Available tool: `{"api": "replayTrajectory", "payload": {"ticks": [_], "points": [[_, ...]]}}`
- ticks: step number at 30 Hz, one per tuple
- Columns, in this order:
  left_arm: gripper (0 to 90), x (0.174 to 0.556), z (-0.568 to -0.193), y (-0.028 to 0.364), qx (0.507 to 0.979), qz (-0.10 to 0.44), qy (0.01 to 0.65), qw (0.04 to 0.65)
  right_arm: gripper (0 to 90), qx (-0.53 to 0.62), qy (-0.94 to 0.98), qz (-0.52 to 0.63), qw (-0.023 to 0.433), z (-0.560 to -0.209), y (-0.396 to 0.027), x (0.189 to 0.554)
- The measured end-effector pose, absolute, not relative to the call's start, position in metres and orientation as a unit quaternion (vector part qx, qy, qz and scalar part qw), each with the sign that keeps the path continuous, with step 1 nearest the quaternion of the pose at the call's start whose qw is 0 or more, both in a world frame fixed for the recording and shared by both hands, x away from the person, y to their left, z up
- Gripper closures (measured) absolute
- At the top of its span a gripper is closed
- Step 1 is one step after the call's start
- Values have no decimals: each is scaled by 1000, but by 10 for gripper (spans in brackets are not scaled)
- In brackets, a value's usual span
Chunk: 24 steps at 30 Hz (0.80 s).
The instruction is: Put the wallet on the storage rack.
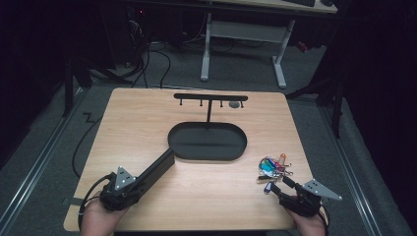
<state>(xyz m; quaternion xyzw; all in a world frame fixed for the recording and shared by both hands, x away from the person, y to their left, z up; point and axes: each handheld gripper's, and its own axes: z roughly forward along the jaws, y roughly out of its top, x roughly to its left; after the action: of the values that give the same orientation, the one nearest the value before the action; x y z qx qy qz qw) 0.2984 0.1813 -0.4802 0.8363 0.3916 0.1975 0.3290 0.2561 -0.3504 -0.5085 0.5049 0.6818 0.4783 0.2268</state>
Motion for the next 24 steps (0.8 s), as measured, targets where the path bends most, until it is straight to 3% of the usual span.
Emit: {"api": "replayTrajectory", "payload": {"ticks": [14, 16, 24], "points": [[622, 303, -466, 166, 858, 211, 366, 293, 370, 484, 703, 475, 214, -511, -348, 256], [678, 305, -462, 166, 867, 198, 362, 280, 370, 482, 707, 472, 210, -513, -348, 257], [700, 316, -454, 156, 888, 165, 364, 225, 370, 491, 691, 486, 211, -509, -355, 255]]}}
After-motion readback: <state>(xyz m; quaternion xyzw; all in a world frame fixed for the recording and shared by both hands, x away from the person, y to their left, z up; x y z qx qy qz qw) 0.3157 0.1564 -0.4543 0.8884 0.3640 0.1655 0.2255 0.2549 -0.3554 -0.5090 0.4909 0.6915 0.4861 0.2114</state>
